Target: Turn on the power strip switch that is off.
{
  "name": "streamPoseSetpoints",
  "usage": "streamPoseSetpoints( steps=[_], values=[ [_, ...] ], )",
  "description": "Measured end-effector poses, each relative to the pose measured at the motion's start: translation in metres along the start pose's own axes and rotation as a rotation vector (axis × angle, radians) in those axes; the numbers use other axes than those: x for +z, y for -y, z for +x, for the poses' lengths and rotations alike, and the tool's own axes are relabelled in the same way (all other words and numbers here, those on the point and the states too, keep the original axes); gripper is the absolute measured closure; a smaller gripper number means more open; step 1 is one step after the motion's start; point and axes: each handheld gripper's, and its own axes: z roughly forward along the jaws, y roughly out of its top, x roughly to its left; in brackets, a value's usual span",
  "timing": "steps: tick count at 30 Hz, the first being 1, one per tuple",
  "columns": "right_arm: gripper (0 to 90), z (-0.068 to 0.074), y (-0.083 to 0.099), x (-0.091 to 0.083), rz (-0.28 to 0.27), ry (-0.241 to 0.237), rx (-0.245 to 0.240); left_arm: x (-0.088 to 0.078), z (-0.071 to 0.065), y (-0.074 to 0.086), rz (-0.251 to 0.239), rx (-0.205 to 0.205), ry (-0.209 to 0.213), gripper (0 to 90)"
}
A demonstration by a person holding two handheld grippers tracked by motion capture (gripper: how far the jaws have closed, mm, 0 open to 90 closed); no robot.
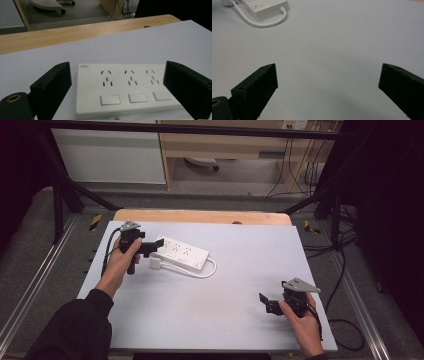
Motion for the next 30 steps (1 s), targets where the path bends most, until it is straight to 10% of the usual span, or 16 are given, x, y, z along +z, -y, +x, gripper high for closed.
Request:
streamPoseSetpoints(
  steps=[30],
  values=[
    [2.5, 0.000, 0.000, 0.001, 0.004, -0.002, 0.006, -0.059, 0.009, 0.006, -0.027, -0.006, -0.001, 6.6]
  ],
)
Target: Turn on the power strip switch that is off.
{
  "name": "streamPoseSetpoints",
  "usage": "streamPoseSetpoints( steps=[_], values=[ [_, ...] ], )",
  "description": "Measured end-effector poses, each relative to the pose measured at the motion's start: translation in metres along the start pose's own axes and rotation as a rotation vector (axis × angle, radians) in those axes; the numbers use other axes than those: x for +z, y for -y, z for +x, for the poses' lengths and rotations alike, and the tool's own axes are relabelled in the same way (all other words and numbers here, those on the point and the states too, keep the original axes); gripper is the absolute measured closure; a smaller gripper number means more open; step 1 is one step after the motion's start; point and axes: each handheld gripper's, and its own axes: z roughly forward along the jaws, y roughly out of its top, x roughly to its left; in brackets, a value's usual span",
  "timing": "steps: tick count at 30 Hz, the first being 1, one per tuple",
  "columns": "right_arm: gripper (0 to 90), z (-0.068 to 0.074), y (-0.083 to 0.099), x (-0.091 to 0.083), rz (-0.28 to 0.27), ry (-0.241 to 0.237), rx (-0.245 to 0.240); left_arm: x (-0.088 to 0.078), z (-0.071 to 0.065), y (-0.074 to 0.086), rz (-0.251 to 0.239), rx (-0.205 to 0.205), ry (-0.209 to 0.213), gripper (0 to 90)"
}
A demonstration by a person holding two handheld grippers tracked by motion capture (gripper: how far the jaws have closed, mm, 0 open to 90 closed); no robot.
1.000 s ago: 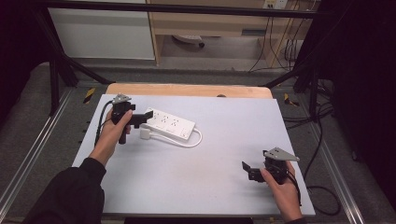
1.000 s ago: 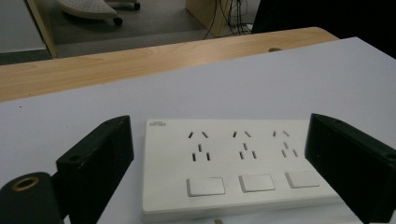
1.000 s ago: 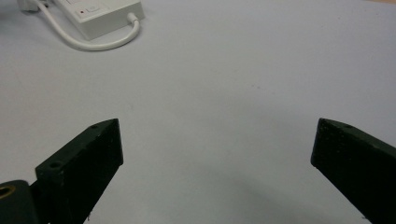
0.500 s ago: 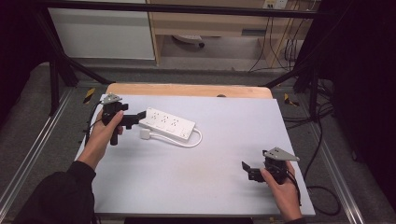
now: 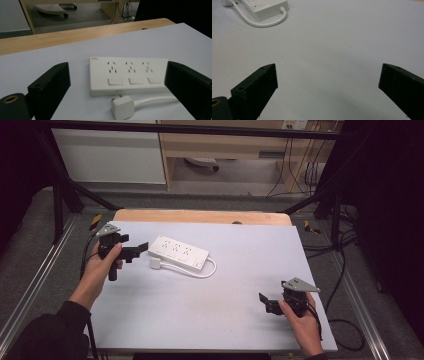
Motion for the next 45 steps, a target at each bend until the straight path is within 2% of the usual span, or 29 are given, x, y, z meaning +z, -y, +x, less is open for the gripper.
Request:
streamPoseSetpoints(
  steps=[3, 19, 25, 28, 37, 45],
  values=[
    [2.4, 0.000, 0.000, 0.000, -0.001, 0.000, 0.004, -0.005, 0.001, 0.002, 0.000, -0.005, -0.030, 6.6],
    [2.3, 0.000, 0.000, 0.000, -0.003, -0.003, -0.002, -0.037, -0.003, 0.011, -0.023, 0.001, -0.005, 6.6],
    [2.3, 0.000, 0.000, 0.001, -0.001, -0.002, -0.002, -0.048, -0.010, 0.014, -0.026, 0.019, 0.006, 6.7],
    [2.4, 0.000, 0.000, 0.001, 0.000, -0.001, 0.001, -0.052, -0.015, 0.016, -0.011, 0.049, 0.000, 7.0],
    [2.6, -0.001, 0.000, 0.001, 0.004, 0.006, 0.001, -0.067, -0.029, 0.034, -0.025, 0.063, 0.016, 7.4],
    [2.6, -0.001, 0.000, 0.001, 0.002, 0.004, 0.004, -0.084, -0.033, 0.052, -0.045, 0.038, 0.031, 7.1]
  ],
)
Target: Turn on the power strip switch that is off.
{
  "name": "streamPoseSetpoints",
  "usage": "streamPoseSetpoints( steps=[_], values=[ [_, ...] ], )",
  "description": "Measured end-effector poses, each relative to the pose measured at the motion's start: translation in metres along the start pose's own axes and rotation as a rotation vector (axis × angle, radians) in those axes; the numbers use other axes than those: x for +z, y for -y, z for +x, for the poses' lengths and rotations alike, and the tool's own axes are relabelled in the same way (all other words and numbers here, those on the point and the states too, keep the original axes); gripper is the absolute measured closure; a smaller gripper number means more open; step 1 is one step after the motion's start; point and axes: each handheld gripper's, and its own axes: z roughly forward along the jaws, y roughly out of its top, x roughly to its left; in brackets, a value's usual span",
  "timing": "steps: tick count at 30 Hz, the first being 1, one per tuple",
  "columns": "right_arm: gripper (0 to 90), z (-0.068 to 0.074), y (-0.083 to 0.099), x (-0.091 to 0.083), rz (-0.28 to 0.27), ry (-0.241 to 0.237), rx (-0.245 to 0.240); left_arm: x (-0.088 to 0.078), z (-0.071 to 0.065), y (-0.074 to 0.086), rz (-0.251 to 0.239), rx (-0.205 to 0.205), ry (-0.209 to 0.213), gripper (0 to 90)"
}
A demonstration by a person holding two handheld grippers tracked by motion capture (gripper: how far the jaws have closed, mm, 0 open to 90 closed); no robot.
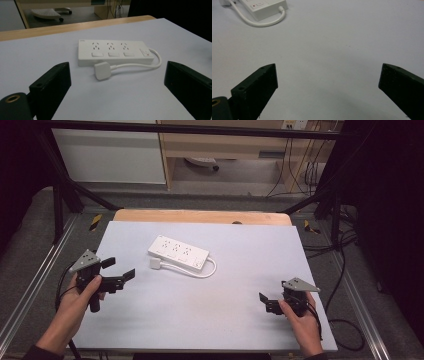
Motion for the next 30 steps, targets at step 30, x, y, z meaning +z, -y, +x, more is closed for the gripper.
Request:
streamPoseSetpoints(
  steps=[30],
  values=[
    [2.7, -0.007, 0.006, 0.011, 0.078, 0.049, 0.034, 0.005, -0.033, 0.081, 0.128, 0.098, -0.034, 7.7]
  ],
)
